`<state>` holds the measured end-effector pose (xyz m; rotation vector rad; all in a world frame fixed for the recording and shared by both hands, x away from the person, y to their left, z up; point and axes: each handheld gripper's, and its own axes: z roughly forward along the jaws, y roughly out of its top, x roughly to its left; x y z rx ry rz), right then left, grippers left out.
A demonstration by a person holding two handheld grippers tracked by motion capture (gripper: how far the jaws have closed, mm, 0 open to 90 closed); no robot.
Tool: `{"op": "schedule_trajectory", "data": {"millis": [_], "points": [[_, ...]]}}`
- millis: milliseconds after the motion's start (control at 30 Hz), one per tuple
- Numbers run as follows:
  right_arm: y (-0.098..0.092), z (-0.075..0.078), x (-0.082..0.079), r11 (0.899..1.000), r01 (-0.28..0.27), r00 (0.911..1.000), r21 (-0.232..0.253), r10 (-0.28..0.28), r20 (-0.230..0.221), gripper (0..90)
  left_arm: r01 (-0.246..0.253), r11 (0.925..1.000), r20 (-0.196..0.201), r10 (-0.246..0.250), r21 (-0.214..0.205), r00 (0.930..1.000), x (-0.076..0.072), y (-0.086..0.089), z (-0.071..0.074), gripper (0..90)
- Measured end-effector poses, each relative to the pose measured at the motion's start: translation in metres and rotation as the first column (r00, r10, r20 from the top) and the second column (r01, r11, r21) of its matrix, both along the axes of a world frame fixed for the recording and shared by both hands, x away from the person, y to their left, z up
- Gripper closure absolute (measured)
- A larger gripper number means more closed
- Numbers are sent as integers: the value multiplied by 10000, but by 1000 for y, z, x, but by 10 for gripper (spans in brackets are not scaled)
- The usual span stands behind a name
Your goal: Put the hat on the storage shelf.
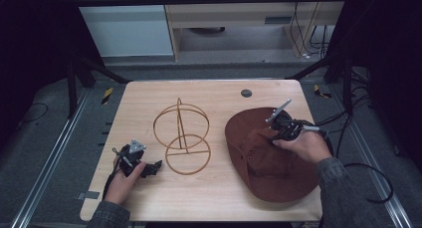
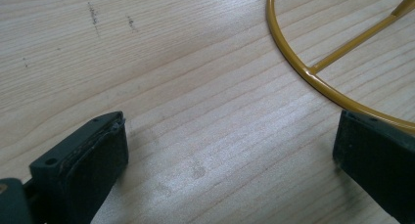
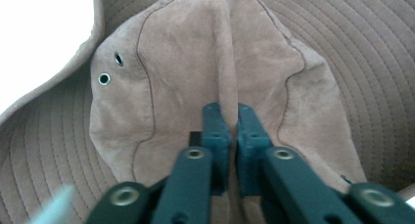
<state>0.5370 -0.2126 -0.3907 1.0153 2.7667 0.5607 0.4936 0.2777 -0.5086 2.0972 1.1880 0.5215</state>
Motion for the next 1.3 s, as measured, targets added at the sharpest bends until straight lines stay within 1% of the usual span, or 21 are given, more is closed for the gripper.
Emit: {"op": "schedule_trajectory", "data": {"millis": [233,267,333,367,400,433,500,533,567,600,667,700,733,800,833,900,1000,1100,1167,1300], "points": [[-3,3,0,9997,14,10000,244,-13,-45,891,-1,10000,0,1,-2,10000,0,0,0,0],[-4,7,-2,9994,37,10000,341,-38,18,892,3,10000,1,-3,2,10000,0,0,0,0],[-5,9,-2,9993,53,10000,378,-55,38,892,0,10000,-1,0,-3,10000,0,0,0,0],[-6,13,-4,9986,87,9998,518,-96,167,892,2,10000,0,-2,2,10000,0,0,0,0],[-6,13,-4,9986,87,9998,518,-96,167,892,5,10000,1,-5,5,10000,0,0,0,0],[-8,19,-6,9974,101,9995,709,-123,303,892,-2,10000,4,2,0,10000,0,0,0,0],[-8,20,-7,9971,92,9994,752,-116,319,893,-7,10000,5,7,1,10000,0,0,0,0],[-9,26,-11,9956,102,9986,935,-149,498,892,-11,10000,6,11,3,10000,0,0,0,0],[-9,26,-11,9956,102,9986,935,-149,498,892,-14,10000,6,14,-1,10000,0,0,0,0],[-10,31,-14,9943,52,9979,1064,-121,644,893,-16,10000,4,16,-4,10000,0,0,0,0],[-11,34,-16,9933,75,9974,1149,-156,701,893,-14,10000,2,14,-5,10000,0,0,0,0],[-11,39,-19,9913,25,9969,1314,-128,778,893,-13,10000,-1,13,-3,10000,0,0,0,0],[-11,41,-20,9905,4,9969,1372,-112,785,892,-11,10000,0,11,0,10000,0,0,0,0],[-11,42,-21,9898,-26,9966,1428,-93,825,892,-15,10000,0,15,-3,10000,0,0,0,0],[-10,45,-22,9888,-37,9961,1494,-95,875,893,-13,10000,1,13,-1,10000,0,0,0,0],[-10,47,-22,9885,-50,9961,1509,-84,883,892,-13,10000,2,13,2,10000,0,0,0,0],[-10,53,-22,9883,-36,9952,1522,-114,977,892,-26,10000,-1,26,5,10000,0,-1,0,0],[-11,59,-24,9873,16,9928,1588,-206,1177,892,-68,10000,-10,68,2,10000,0,-1,0,0],[-12,60,-24,9874,-33,9922,1585,-165,1237,892,-80,10000,-8,80,1,10000,0,-1,0,0],[-16,67,-30,9839,-1,9888,1788,-266,1469,892,-96,10000,-12,96,2,10000,0,-2,0,0]]}}
